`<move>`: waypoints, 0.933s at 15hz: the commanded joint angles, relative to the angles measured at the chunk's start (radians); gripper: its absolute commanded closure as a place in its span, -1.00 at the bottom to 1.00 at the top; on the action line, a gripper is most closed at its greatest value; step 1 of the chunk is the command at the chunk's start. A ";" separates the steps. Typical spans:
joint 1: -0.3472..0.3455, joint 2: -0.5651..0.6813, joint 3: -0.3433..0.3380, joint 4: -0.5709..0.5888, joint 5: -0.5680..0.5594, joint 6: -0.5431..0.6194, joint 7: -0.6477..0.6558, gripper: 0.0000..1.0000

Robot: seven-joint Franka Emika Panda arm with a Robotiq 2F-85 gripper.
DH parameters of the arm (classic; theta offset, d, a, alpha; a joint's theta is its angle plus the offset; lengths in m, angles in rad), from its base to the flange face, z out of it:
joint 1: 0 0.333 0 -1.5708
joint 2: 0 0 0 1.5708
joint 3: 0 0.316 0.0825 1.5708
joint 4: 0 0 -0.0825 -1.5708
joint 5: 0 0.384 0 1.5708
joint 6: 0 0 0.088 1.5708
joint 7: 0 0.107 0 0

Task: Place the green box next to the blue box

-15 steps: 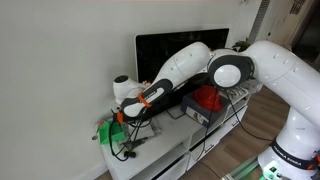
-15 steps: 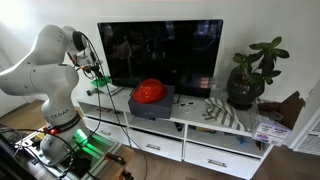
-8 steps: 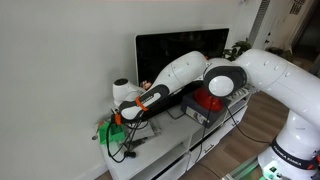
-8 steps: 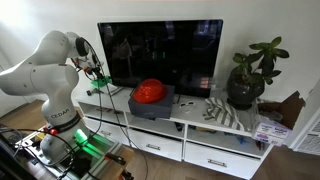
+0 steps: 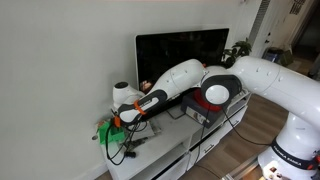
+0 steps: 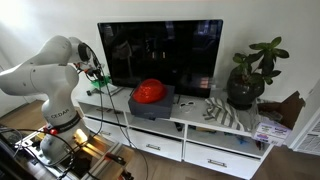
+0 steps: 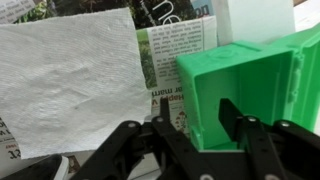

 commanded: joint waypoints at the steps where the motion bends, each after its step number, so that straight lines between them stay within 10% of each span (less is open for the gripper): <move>1: -0.008 0.034 0.020 0.064 0.011 -0.018 -0.028 0.50; 5: -0.007 0.032 0.027 0.074 0.011 -0.023 -0.035 0.98; 14: 0.011 -0.030 0.064 0.048 0.010 -0.039 -0.056 0.96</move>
